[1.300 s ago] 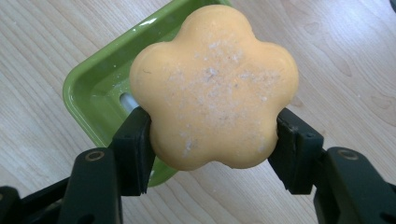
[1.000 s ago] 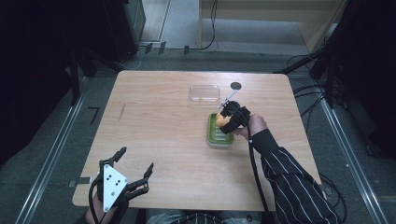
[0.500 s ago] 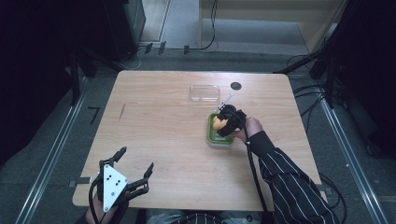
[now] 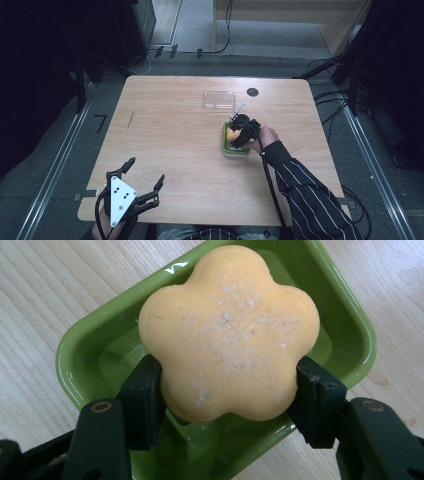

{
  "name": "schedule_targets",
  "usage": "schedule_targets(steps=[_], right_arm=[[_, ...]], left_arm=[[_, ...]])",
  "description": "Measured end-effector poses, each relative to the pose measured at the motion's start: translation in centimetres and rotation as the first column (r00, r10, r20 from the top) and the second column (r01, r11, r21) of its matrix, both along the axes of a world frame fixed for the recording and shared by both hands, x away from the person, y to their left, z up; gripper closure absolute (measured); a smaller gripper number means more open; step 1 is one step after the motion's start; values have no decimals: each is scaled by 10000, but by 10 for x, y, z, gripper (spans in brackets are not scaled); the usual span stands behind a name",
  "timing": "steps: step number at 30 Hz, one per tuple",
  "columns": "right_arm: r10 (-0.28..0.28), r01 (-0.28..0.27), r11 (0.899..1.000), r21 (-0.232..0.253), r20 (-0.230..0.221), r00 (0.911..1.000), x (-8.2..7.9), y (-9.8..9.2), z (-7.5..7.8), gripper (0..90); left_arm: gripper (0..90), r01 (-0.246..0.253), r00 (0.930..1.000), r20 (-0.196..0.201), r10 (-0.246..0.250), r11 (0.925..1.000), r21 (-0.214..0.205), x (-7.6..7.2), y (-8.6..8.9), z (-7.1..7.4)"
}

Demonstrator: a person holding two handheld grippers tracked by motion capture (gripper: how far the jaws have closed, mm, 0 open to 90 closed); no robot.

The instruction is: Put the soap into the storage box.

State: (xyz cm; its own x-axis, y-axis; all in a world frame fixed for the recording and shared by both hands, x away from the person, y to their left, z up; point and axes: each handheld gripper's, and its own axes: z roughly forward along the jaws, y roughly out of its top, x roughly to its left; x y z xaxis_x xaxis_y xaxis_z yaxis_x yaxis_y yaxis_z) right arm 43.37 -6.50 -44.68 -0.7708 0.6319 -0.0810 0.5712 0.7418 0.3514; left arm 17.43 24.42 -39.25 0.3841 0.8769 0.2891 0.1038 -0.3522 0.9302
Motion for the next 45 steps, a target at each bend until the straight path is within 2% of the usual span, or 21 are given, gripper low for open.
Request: schedule_targets(steps=[9, 16, 19, 31, 45], right_arm=[[181, -180, 9995, -255, 25, 9998, -1, 2, -3, 398], [225, -230, 9991, -359, -142, 9996, -2, 4, -5, 392], [283, -291, 9987, -425, -190, 9994, -2, 4, -6, 357], [160, -159, 9999, -18, 238, 9996, -5, -2, 12, 287], [-478, 478, 9989, -14, 260, 9985, -12, -22, 32, 145]], left_arm=[[135, -11, 10000, 2, 11, 10000, 7, 0, 0, 0], [135, -19, 10000, 7, 19, 10000, -14, 0, 0, 0], [135, -9, 10000, 1, 9, 10000, 0, 0, 0, 0], [135, -13, 10000, 6, 13, 10000, -10, 0, 0, 0], [135, -5, 10000, 23, 6, 10000, -40, 1, 0, 0]])
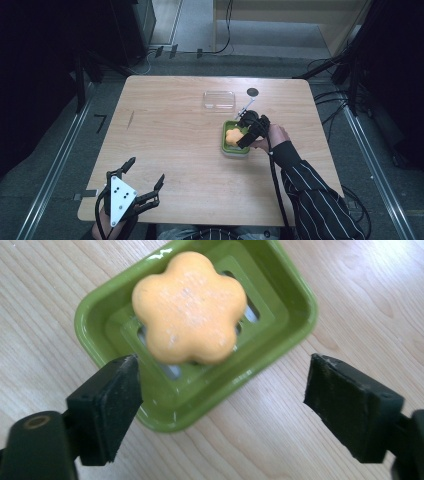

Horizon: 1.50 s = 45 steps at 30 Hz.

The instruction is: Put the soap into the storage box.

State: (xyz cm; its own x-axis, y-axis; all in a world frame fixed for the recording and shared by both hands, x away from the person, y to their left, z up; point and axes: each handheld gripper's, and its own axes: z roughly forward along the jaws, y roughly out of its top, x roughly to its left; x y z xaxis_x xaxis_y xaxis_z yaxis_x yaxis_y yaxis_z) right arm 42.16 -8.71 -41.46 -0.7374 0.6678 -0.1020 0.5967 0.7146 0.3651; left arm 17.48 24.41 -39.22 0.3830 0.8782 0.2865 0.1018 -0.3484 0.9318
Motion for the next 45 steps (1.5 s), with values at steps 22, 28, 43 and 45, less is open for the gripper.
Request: schedule_targets(steps=[22, 28, 43, 45], right_arm=[[-1348, 1314, 9895, -608, -552, 9893, -25, -49, 7, 38], [-1642, 1589, 9846, -728, -743, 9836, -36, -65, 5, 37], [-2289, 2131, 9677, -1344, -1156, 9666, -74, -99, -15, 36], [-2377, 2189, 9652, -1432, -1312, 9624, -80, -102, -21, 36]], left_arm=[[135, 16, 10000, -6, -16, 10000, -25, 1, -1, 0], [135, 28, 10000, -4, -28, 10000, -17, 1, -1, 0], [135, 77, 10000, -18, -77, 10000, 21, 1, -2, 0], [135, 70, 10000, -25, -69, 10000, 18, 1, -2, 0]])
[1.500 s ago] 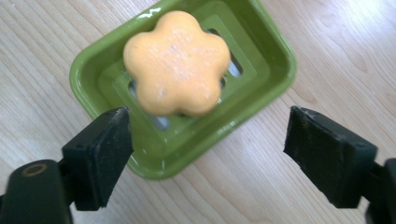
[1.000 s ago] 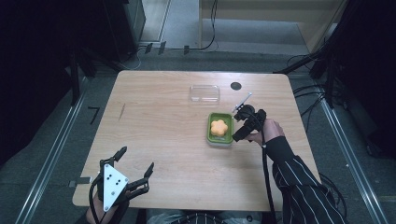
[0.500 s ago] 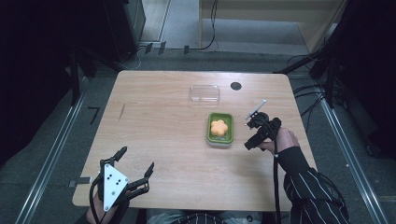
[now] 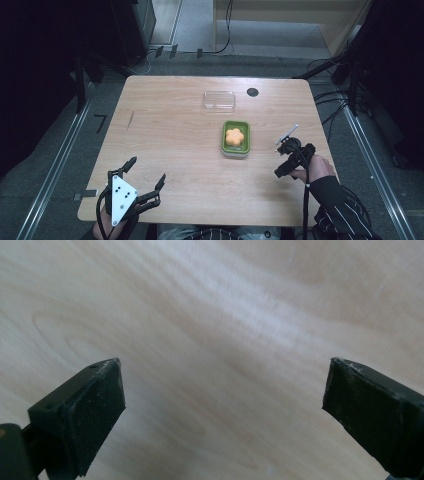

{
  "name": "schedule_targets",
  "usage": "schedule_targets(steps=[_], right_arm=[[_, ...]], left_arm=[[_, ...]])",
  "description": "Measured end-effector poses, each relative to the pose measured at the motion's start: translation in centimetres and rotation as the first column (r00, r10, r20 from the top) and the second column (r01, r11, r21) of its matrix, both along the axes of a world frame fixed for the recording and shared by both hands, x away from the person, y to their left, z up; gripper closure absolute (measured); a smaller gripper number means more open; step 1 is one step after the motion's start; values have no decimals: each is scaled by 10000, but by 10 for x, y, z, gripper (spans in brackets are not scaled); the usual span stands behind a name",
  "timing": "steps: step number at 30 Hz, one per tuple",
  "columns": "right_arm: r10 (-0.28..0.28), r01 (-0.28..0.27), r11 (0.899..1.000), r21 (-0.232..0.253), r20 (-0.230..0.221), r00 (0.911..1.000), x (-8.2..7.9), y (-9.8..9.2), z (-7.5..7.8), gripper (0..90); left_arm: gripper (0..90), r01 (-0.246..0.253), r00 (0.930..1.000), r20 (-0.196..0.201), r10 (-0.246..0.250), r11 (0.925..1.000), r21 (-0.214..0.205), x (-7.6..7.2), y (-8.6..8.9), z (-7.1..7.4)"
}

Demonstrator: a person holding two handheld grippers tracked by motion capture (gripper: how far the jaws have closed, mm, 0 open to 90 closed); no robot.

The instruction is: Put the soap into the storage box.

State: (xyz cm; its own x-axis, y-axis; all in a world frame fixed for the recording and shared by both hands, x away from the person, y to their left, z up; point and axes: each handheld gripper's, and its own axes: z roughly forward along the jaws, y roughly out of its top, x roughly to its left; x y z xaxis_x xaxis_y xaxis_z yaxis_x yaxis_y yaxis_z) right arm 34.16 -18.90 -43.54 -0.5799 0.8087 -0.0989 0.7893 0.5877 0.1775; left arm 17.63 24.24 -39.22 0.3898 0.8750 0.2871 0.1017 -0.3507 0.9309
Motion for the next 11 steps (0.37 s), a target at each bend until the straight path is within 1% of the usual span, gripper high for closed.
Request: schedule_targets(steps=[3, 6, 9, 10, 11], right_arm=[[-3, 2, 10000, -67, -208, 9998, -9, -3, -9, 37], [137, -143, 9998, -137, -400, 9991, -18, -5, -18, 38], [287, -290, 9996, -60, -421, 9987, -25, -6, -23, 58], [292, -296, 9995, -69, -522, 9982, -27, -6, -23, 58], [330, -332, 9994, -37, -448, 9985, -28, -7, -24, 58]], left_arm=[[135, 17, 10000, 16, -17, 10000, 15, 0, -1, 0], [135, 16, 10000, 20, -16, 10000, -33, 0, -1, 0], [135, 36, 10000, 34, -36, 10000, 25, 1, -1, 0], [135, 41, 10000, 30, -41, 10000, 21, 1, -1, 0], [135, 35, 10000, 25, -35, 10000, 18, 1, -1, 0]])
